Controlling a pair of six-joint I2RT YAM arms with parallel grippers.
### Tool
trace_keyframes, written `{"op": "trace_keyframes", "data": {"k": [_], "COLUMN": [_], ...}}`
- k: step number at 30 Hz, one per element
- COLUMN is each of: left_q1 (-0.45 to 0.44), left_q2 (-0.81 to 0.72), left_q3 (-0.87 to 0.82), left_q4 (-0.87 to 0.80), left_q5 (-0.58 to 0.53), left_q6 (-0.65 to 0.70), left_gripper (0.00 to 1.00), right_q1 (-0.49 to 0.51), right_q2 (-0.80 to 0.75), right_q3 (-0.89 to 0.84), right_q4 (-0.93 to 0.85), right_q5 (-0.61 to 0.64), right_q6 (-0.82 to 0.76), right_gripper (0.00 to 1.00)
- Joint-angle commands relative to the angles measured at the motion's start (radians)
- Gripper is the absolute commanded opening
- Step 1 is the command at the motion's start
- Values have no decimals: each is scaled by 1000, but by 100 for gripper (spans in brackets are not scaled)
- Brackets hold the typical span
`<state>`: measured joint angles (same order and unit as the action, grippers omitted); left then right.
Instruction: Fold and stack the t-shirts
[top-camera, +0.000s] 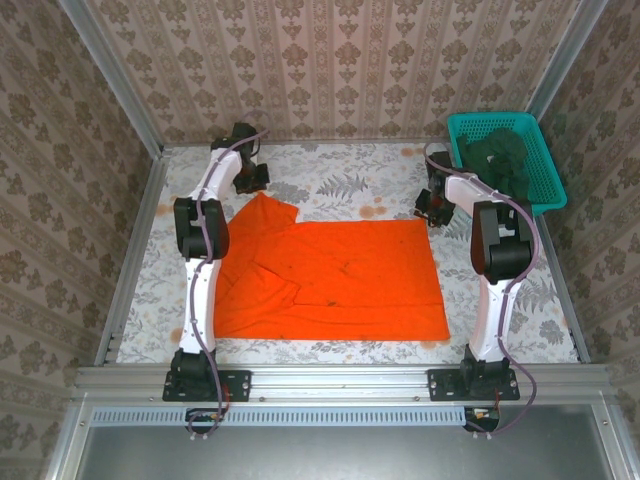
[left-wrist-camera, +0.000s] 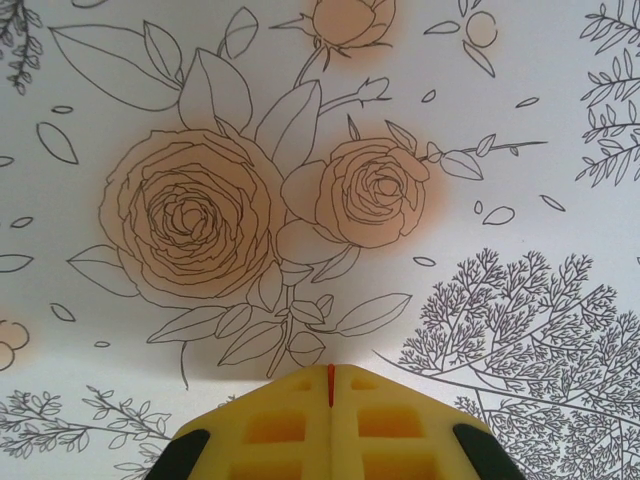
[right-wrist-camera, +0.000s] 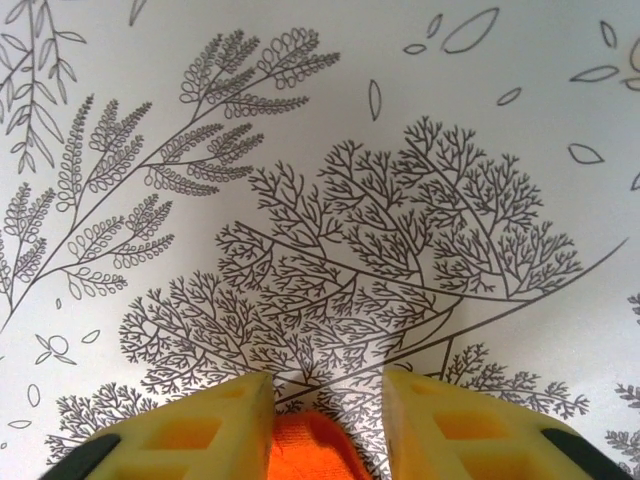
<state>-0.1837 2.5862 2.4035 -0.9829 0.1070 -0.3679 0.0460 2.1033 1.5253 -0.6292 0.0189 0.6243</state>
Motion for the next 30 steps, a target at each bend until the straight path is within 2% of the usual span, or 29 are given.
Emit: {"op": "trace_keyframes", "data": {"k": [1,15,30], "left_q1": [2,-1,-3], "left_q2": [-52,-67,-68], "left_q3": [-4,-7,-8], "left_q4": [1,-1,1], "left_q5": [-19,-31,-31], "left_q6": [32,46,50], "left_gripper": [0,0,0], "right_q1": [0,7,18], "right_q2": [37,33,-21], "right_q3": [20,13,-43], "right_q4": [3,29,64], "right_q5": [-15,-50,-48], "right_q6": [-2,-26,4], "right_gripper": [32,29,31]}}
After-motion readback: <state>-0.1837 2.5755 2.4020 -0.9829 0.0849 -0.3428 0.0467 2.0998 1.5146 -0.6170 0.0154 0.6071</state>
